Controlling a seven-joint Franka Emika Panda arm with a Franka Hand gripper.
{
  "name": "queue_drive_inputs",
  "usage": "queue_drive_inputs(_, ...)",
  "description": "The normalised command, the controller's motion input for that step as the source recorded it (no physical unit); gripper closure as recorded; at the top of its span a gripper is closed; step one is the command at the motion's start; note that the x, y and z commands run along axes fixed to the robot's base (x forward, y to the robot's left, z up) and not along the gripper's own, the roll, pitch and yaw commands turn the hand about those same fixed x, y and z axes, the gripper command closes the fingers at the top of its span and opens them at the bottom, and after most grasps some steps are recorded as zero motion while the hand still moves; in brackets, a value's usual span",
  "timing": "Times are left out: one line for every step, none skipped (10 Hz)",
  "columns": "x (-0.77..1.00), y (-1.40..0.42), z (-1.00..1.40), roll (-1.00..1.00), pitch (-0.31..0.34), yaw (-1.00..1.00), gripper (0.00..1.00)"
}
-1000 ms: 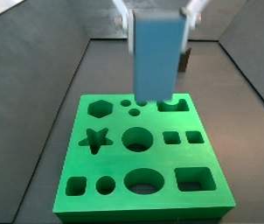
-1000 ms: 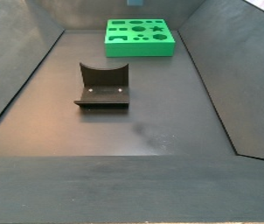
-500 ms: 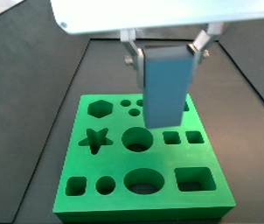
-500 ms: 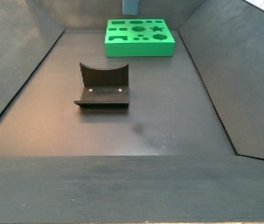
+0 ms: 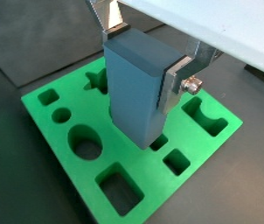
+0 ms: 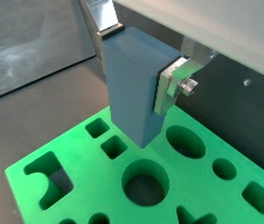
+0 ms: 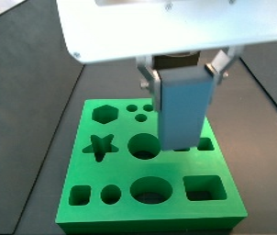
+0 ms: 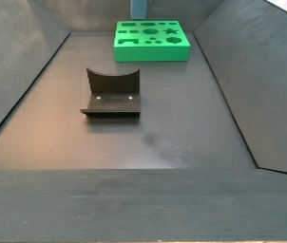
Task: Pick up the rectangle object. Move up. Place the rectangle object on the fixture. Regrasp the rectangle object. Move to above the board. Insert the rectangle object.
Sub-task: Insert the rectangle object.
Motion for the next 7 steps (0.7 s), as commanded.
queue_drive_inputs(0.55, -0.71, -0.23, 0.01, -0.036, 0.24, 1.00)
queue_drive_inputs(0.62, -0.65, -0.21, 0.00, -0.034, 0.23, 1.00)
queue_drive_inputs(0.61, -0.67, -0.25, 0.00, -0.036, 0.22, 1.00)
queue_drive_inputs(0.59, -0.73, -0.27, 0.00, -0.046, 0.18, 1.00)
queue_drive_inputs(0.55, -0.83, -0.29, 0.01, -0.060, 0.12, 1.00)
queue_drive_inputs(0.55, -0.82, -0.27, 0.00, -0.066, 0.05, 1.00)
queue_drive_inputs(0.49, -0.77, -0.26, 0.00, -0.096, 0.00, 1.00)
